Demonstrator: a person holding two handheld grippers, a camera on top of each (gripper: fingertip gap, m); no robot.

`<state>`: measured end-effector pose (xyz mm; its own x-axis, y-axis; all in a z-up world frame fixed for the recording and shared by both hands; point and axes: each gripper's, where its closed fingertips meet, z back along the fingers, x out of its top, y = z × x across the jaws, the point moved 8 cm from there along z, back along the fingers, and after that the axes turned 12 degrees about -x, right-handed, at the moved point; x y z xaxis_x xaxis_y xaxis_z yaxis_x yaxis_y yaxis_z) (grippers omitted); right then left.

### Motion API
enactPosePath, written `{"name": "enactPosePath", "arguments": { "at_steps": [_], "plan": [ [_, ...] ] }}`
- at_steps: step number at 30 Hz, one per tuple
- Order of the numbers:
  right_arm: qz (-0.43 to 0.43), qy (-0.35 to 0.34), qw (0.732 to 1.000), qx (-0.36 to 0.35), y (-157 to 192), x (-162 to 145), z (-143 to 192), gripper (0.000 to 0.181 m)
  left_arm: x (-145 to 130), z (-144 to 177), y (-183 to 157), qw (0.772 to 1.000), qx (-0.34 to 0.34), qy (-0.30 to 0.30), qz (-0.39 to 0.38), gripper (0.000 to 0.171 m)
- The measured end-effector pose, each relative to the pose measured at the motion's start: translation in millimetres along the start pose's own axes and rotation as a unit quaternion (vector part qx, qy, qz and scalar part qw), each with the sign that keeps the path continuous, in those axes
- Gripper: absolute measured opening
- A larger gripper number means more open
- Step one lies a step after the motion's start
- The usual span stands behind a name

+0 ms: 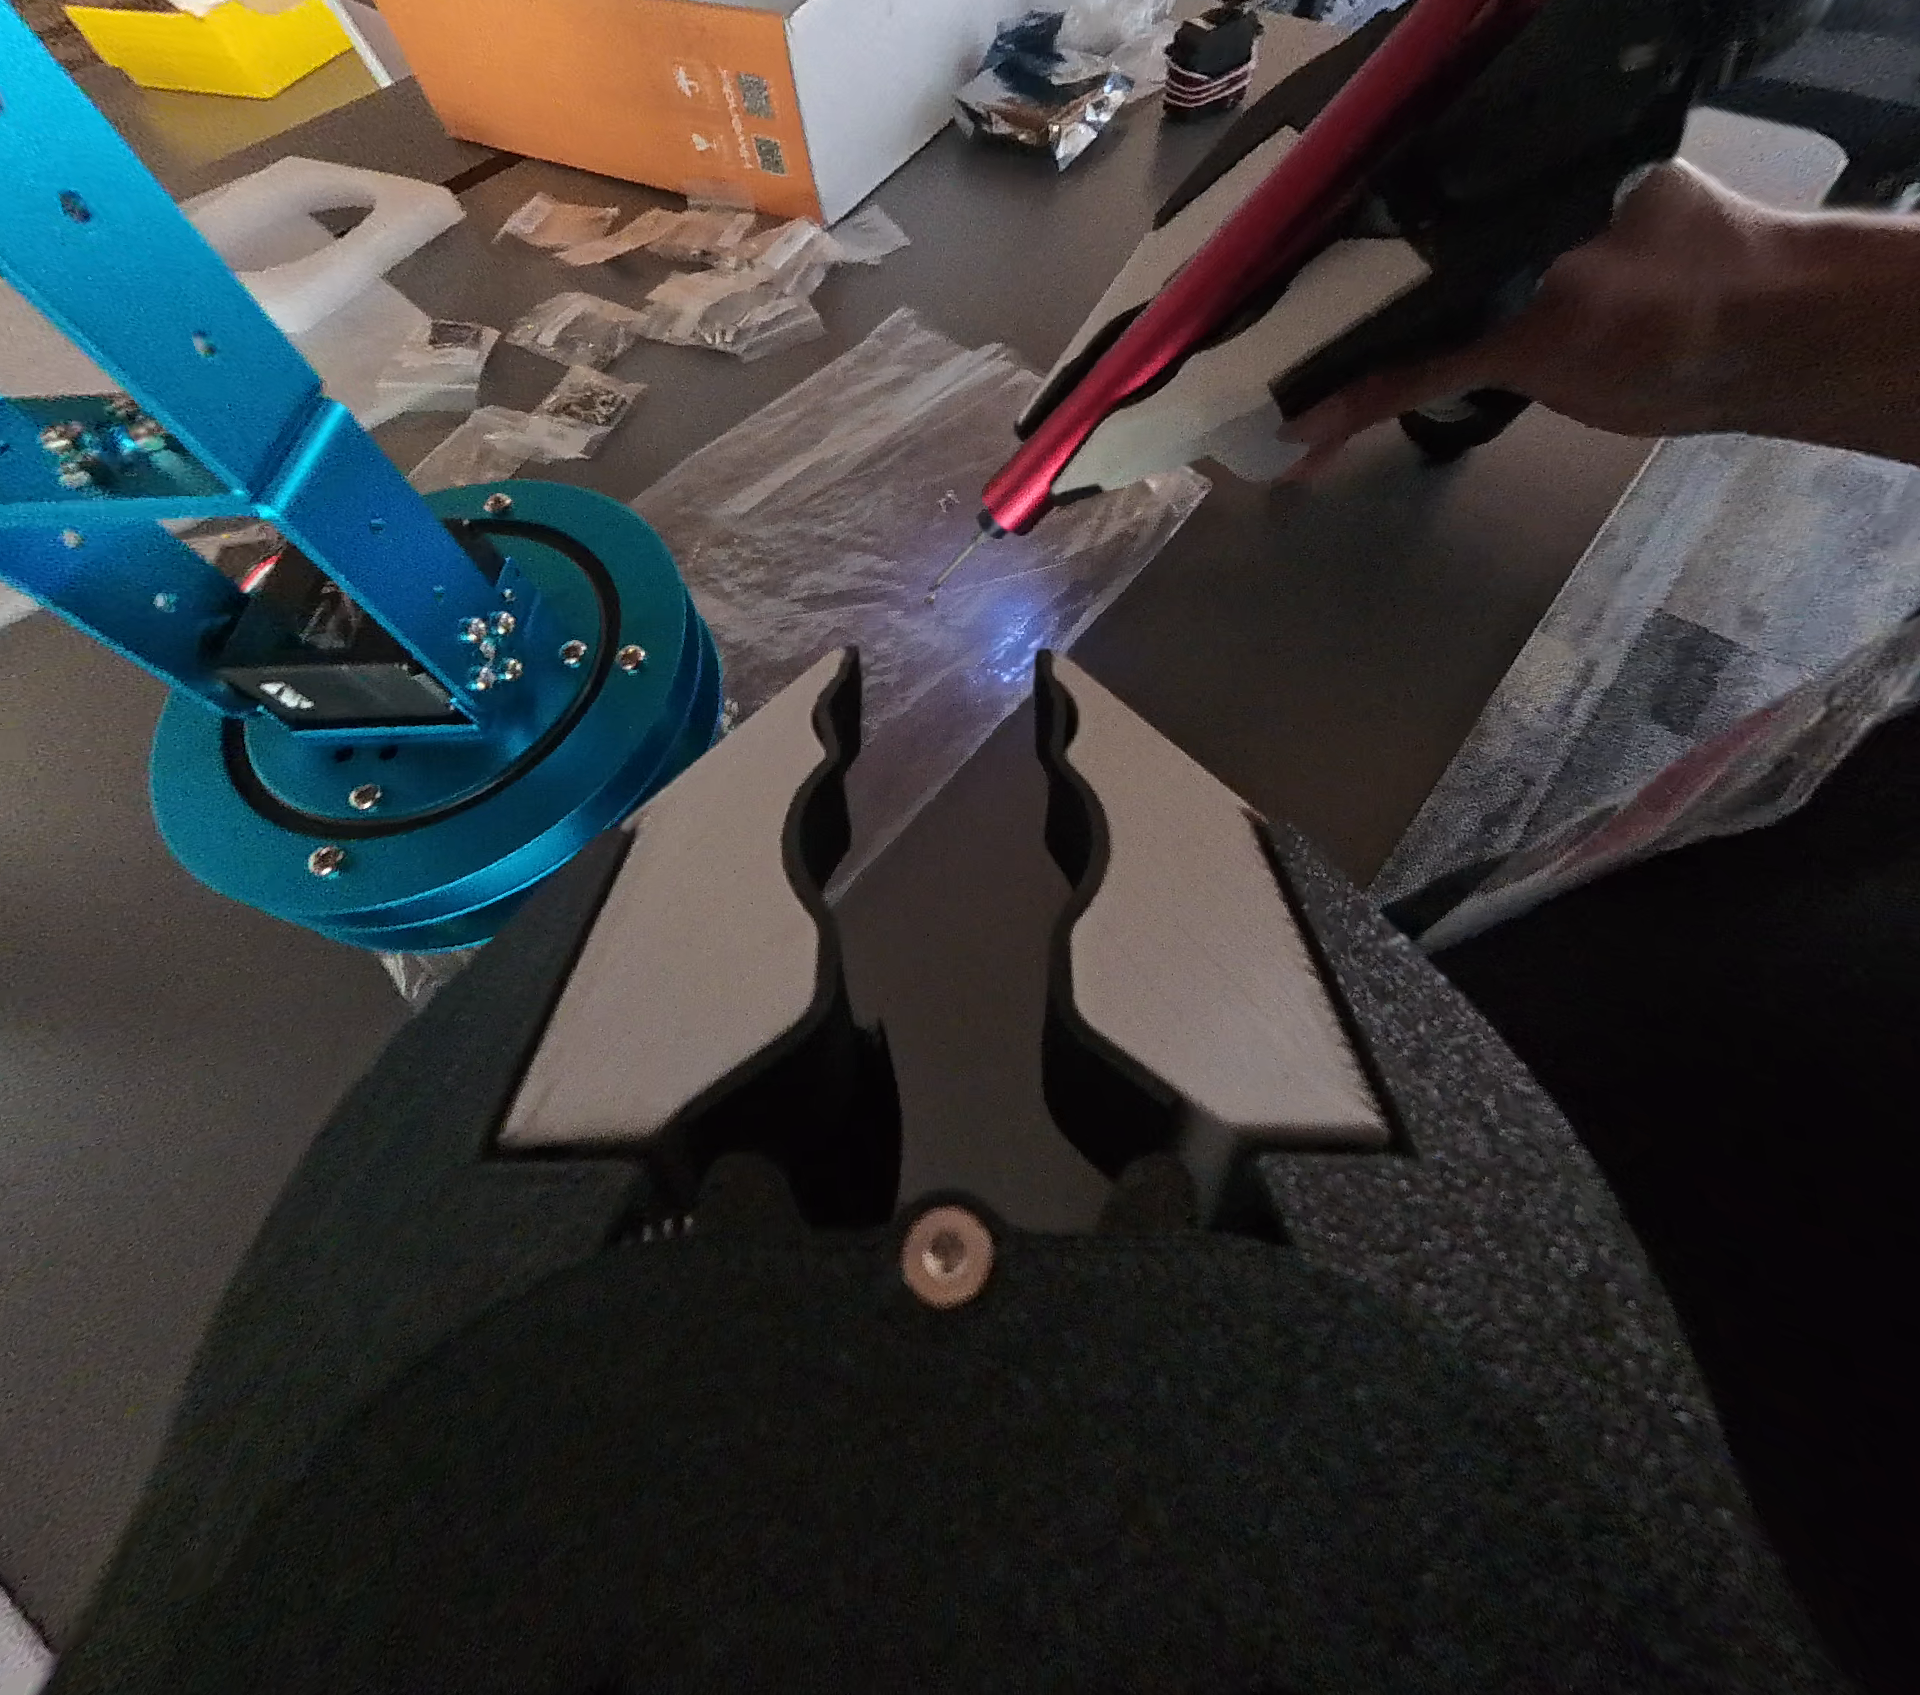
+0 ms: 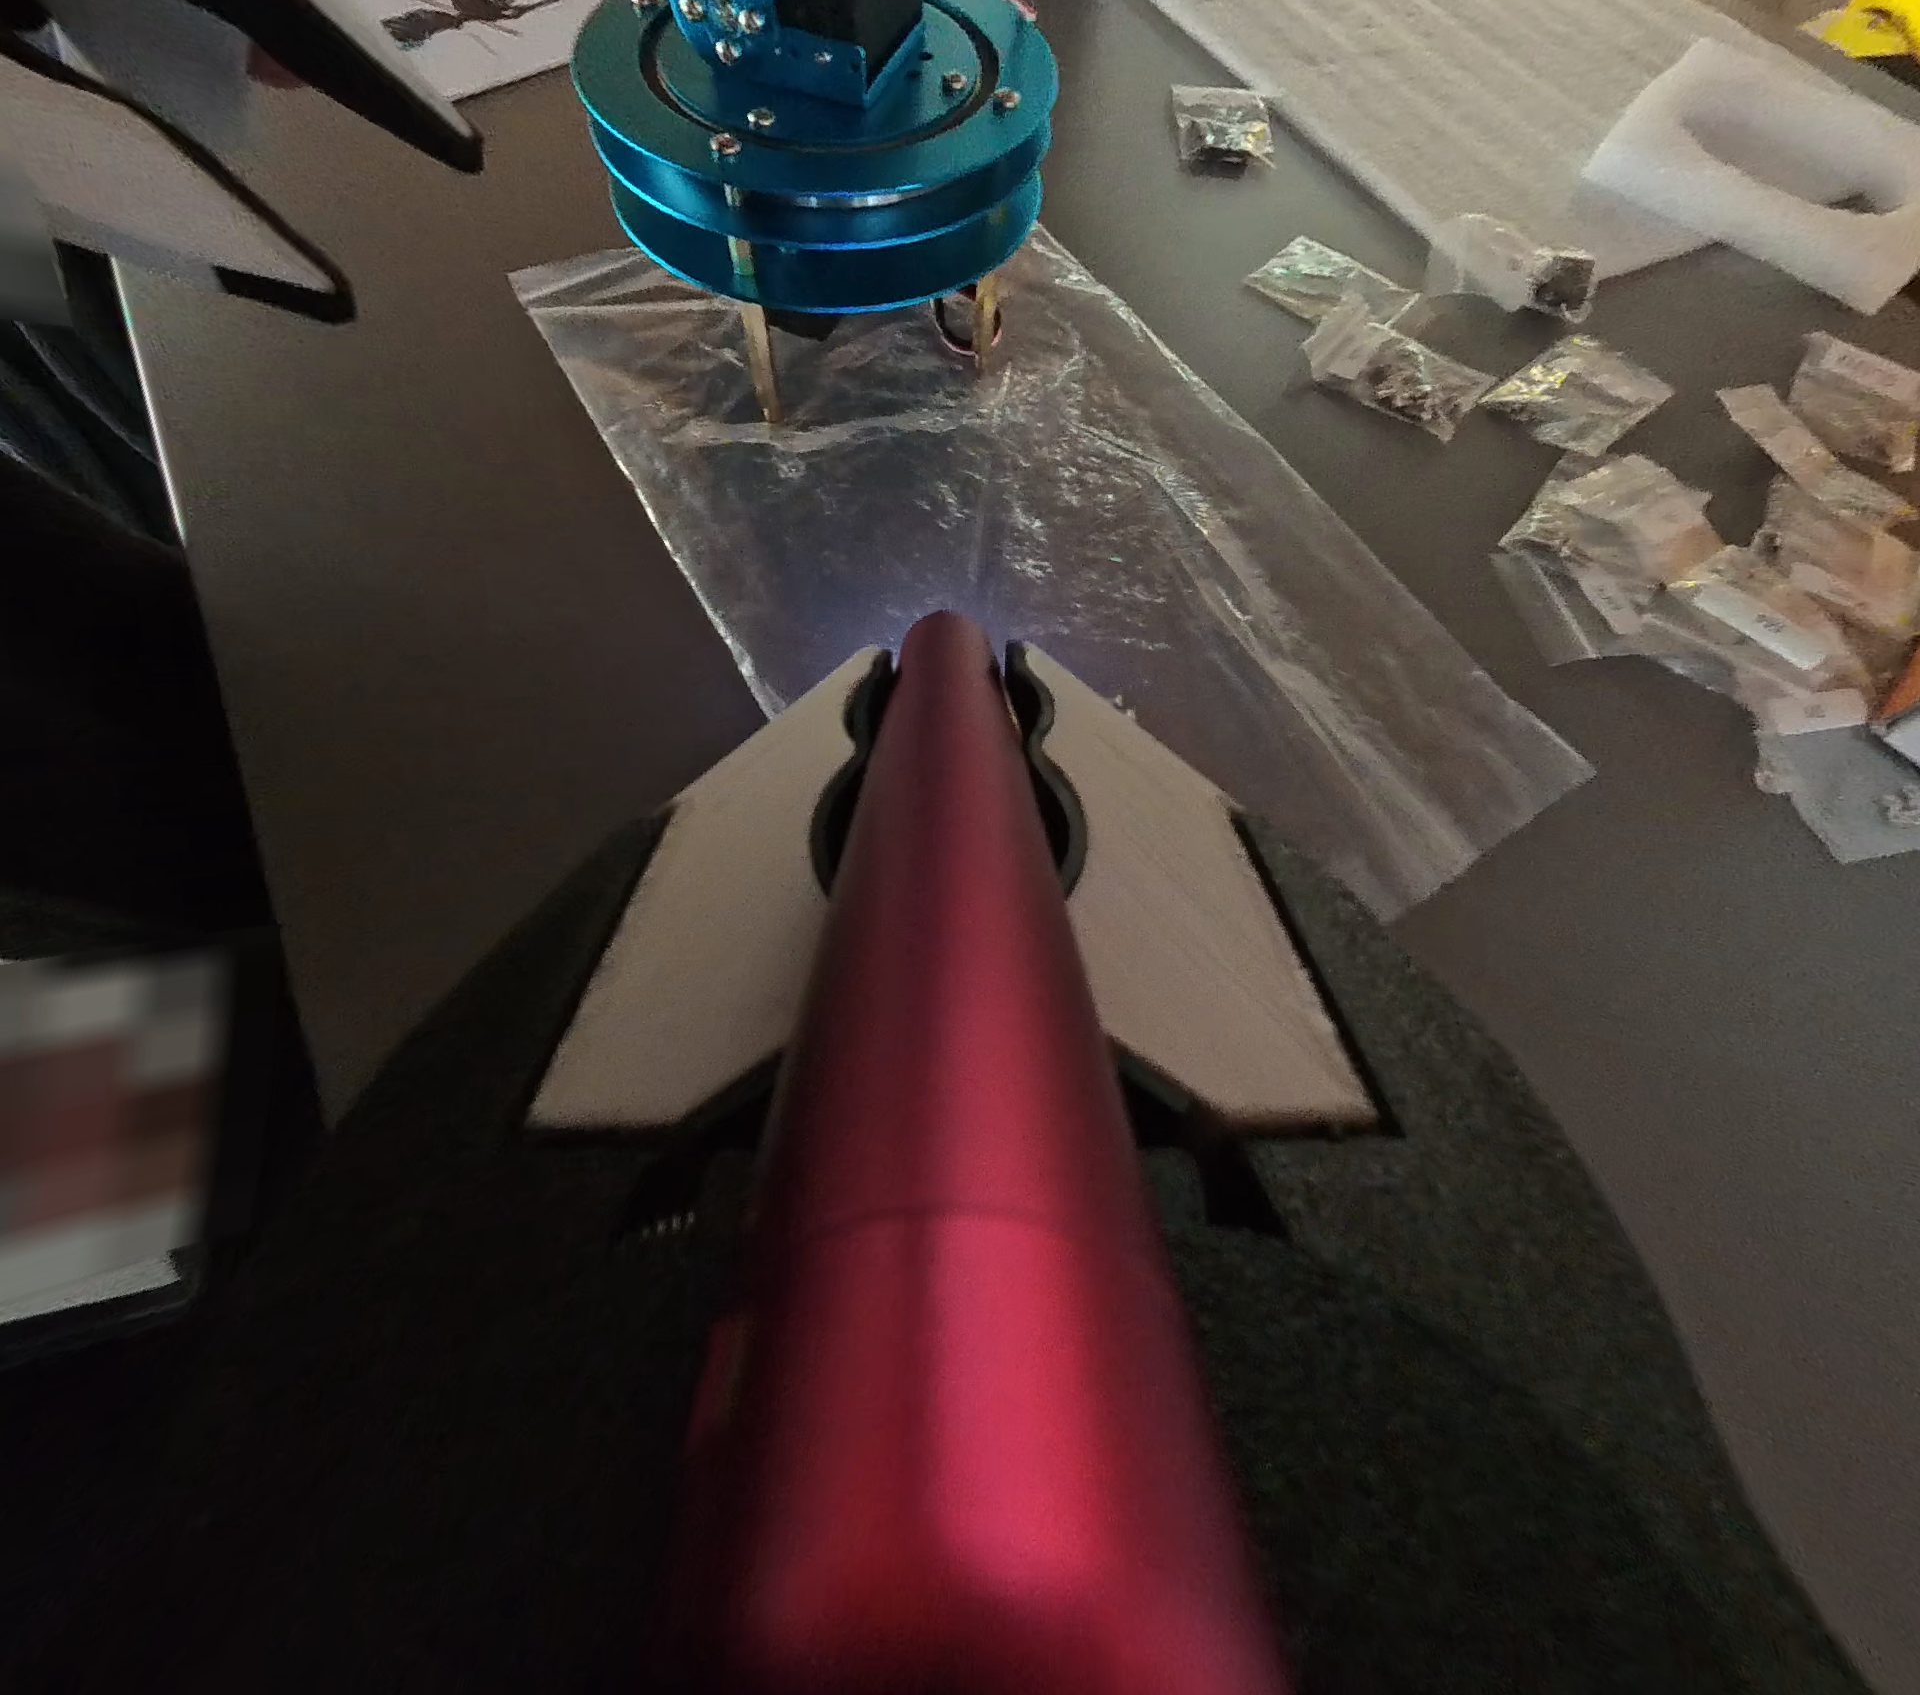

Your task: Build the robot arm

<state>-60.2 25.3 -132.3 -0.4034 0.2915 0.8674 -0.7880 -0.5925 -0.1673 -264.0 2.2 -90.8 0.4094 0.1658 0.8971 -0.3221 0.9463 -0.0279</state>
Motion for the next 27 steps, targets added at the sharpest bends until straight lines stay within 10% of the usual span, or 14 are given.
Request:
{"name": "enactPosePath", "arguments": {
  "at_steps": [17, 27],
  "plan": [
    [-0.01, 0.004, 1.0, 0.01, -0.6, 4.2, 12.6, 0.023, -12.7, -13.6, -0.1, 0.999, 0.004, 0.02, 0.037, 0.032],
    [-0.188, -0.109, 0.968, 0.126, 4.9, 61.5, 44.2, 0.023, 4.6, -37.5, 10.6, 0.994, 0.08, -0.036, -0.062, 0.028]
  ]
}}
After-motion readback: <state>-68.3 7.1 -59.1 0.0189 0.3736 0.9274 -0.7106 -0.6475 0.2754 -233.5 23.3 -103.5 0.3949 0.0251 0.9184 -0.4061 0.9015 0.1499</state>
